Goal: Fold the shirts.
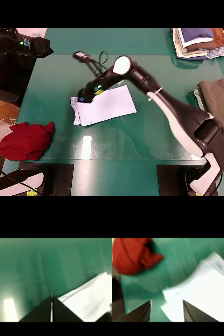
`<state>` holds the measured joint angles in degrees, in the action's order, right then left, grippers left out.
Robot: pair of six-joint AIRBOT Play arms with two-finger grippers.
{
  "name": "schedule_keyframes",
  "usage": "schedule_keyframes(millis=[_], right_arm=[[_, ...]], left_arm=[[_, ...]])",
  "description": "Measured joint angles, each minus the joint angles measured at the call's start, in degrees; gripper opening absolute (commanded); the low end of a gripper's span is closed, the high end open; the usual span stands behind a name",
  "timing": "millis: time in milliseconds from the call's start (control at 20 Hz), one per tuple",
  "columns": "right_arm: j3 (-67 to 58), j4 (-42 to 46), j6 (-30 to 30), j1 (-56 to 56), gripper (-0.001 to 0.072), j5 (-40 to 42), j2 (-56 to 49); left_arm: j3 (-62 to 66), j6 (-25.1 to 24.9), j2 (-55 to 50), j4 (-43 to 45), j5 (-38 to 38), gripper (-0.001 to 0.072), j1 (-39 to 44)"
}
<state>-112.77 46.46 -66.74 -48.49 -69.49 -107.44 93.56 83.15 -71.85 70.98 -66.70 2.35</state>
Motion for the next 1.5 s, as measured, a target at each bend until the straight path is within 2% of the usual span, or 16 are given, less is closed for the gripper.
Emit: schedule_keyframes(millis=[300, 400, 450, 750, 1050, 1100, 1150, 1200, 1250, 1300, 1350, 1400, 1500], right_arm=[[14.1, 1.29, -1.6, 16.83, 0.0446, -5.92, 7.3], [19.15, 1.31, -1.97, 22.77, 0.0614, -6.47, 8.46], [21.49, 1.07, -2.08, 25.44, 0.0626, -6.32, 8.87], [33.2, -2.34, -2.32, 33.35, 0.0622, -1.29, 8.9], [29.79, -5.79, -2.34, 30.25, 0.0609, -3.23, 1.22], [28.63, -7.04, -2.34, 29.38, 0.0563, -3.91, -0.17], [27.52, -8.44, -2.32, 28.41, 0.0547, -4.35, -1.6], [26.62, -9.79, -2.32, 27.58, 0.0478, -4.81, -2.75], [25.77, -10.73, -2.14, 26.67, 0.033, -4.87, -3.78], [25.16, -11.32, -2.01, 25.88, 0.0225, -4.94, -4.68], [24.59, -11.76, -1.51, 25.14, 0.0044, -5.09, -5.22], [24.2, -12.72, -0.98, 24.65, 0.0019, -5.22, -5.49], [23.69, -13.75, 0.13, 24.15, 0.0018, -5.4, -5.31]], left_arm=[[0.0, -0.52, 0.15, 0.17, -3.91, 0.003, -0.26], [0.0, -0.59, 0.15, 0.17, -4.5, 0.0029, -0.26], [0.0, -0.61, 0.15, 0.17, -4.68, 0.0029, -0.26], [-0.46, -0.68, -0.07, 0.13, -4.5, 0.0029, -0.26], [-0.63, -0.68, -0.15, 0.11, -3.61, 0.0029, -0.26], [-0.66, -0.68, -0.15, 0.13, -3.58, 0.003, -0.26], [-0.66, -0.68, -0.15, 0.11, -3.54, 0.0029, -0.26], [-0.66, -0.68, -0.15, 0.11, -3.5, 0.0029, -0.26], [-0.66, -0.68, -0.15, 0.11, -3.5, 0.0029, -0.26], [-0.66, -0.68, -0.15, 0.11, -3.45, 0.0029, -0.26], [-0.66, -0.68, -0.15, 0.11, -3.41, 0.0029, -0.26], [-0.66, -0.68, -0.15, 0.11, -3.41, 0.0029, -0.26], [-0.66, -0.68, -0.15, 0.11, -3.37, 0.003, -0.26]])
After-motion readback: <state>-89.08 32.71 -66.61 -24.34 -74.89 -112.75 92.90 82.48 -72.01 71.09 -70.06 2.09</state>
